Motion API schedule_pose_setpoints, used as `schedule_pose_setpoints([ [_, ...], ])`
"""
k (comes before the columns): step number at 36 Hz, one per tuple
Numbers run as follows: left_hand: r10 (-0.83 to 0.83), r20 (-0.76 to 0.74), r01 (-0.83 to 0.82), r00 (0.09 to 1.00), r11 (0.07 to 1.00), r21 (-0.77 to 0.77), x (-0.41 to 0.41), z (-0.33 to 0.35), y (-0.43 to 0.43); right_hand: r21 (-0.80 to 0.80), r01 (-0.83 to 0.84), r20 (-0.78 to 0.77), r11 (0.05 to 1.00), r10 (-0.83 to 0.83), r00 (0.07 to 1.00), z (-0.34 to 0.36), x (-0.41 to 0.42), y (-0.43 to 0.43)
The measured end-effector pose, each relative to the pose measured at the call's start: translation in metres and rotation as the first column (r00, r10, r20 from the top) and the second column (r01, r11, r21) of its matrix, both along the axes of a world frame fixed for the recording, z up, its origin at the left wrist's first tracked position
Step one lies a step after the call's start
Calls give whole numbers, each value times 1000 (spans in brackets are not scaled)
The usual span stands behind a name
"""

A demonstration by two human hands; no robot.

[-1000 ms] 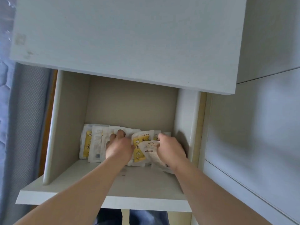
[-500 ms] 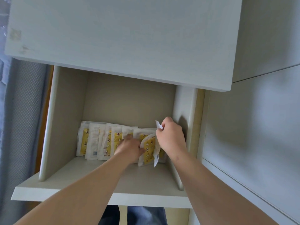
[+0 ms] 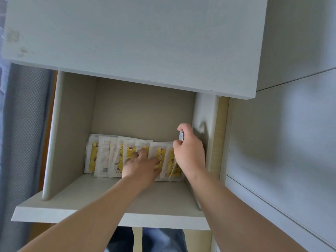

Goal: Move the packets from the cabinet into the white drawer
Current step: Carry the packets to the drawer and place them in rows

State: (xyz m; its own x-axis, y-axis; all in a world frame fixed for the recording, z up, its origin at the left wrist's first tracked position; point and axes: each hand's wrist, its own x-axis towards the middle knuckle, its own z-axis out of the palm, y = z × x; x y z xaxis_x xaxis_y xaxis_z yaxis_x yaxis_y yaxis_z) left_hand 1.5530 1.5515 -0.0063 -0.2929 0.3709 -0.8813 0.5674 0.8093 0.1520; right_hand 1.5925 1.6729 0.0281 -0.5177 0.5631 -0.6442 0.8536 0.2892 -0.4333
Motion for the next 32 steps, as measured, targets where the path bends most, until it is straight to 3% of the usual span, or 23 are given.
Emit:
schedule_pose_setpoints([
  [2,174,-55,-164,983,975,151,-4,2,-5,-21,24,-7,999,-24,1000,-1,1,-1],
  [5,425,12,-413,905,872,264,-13,1,-12,-46,33,51,998,-31,998,-3,1,-1],
  [9,518,-89,-482,851,836,263,-26,-2,-23,-36,-75,256,997,82,963,-7,-2,-2],
  [14,258,-224,-208,940,952,226,-38,-12,-37,-57,-155,391,986,165,905,-19,1,-5],
  [21,-111,-138,133,984,978,161,-46,-29,-19,-134,-151,344,979,189,920,-50,13,-17],
  [24,-164,-66,172,984,974,150,-42,-37,-10,-131,-115,326,985,152,933,-60,20,-22],
  [28,-187,-88,201,978,959,198,-39,-42,-5,-149,13,317,989,35,948,-73,27,-31],
  [32,-185,-85,199,979,959,201,-47,-44,0,-85,-24,301,996,48,952,-75,32,-36],
])
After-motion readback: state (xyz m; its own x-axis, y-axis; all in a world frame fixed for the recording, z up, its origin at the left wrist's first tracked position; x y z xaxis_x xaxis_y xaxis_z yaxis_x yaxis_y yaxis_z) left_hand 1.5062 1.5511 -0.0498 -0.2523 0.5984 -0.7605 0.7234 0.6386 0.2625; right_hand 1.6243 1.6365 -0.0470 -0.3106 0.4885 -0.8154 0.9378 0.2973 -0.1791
